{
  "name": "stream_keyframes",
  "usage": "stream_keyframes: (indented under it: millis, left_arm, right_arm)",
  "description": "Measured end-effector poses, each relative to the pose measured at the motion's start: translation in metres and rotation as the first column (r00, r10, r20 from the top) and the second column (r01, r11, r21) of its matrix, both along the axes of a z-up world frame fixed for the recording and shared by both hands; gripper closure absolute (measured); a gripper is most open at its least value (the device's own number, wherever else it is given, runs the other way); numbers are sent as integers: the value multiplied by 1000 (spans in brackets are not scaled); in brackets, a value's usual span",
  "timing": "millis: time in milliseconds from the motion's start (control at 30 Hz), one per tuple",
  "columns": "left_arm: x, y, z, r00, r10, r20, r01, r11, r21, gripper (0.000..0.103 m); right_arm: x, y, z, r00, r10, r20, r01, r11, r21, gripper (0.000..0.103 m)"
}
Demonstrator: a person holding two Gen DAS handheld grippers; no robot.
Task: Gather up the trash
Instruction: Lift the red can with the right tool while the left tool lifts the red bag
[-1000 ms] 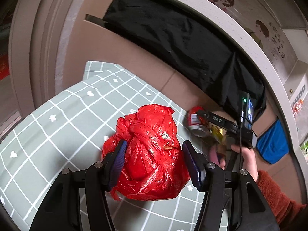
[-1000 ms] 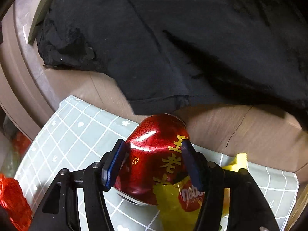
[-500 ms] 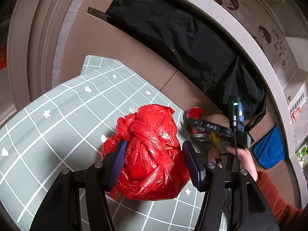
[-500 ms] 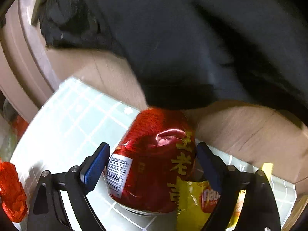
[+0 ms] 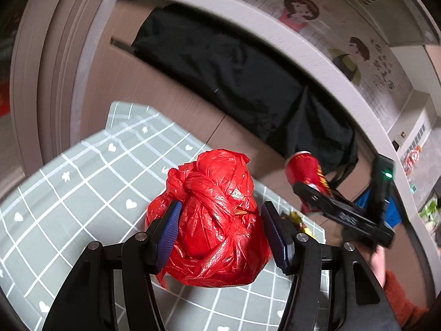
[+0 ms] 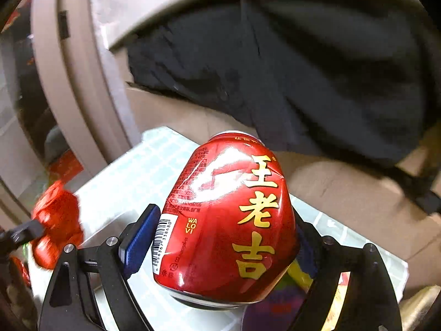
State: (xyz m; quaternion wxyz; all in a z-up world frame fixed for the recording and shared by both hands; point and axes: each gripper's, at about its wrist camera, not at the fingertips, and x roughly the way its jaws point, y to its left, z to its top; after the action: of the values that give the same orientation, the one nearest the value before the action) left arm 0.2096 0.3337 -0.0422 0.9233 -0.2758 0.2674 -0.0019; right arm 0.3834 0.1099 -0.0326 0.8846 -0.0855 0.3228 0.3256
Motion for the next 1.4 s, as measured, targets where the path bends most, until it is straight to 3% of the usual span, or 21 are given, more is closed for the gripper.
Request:
stream_keyframes:
  millis: [267,733,1067,1400]
  left_arm:
    - [-8,-43,38,997,-48,68,43,997,63,44]
    - [2,-149,91,976,-173,131,140,963,231,44]
    - [17,-244,122,932,-313,181,241,912,333,44]
    - [35,-331,127,877,-447,175,358,852,382,44]
  right_arm:
    - [-64,-54,43,991,4,133,-7,1000,21,18]
    - [-107,-150,76,971,-93,220,68,991,118,18]
    - [-124,-227,98,928,-210,307,168,973,158,18]
    - [-136,-297,105,881,-327,342,285,944,168,18]
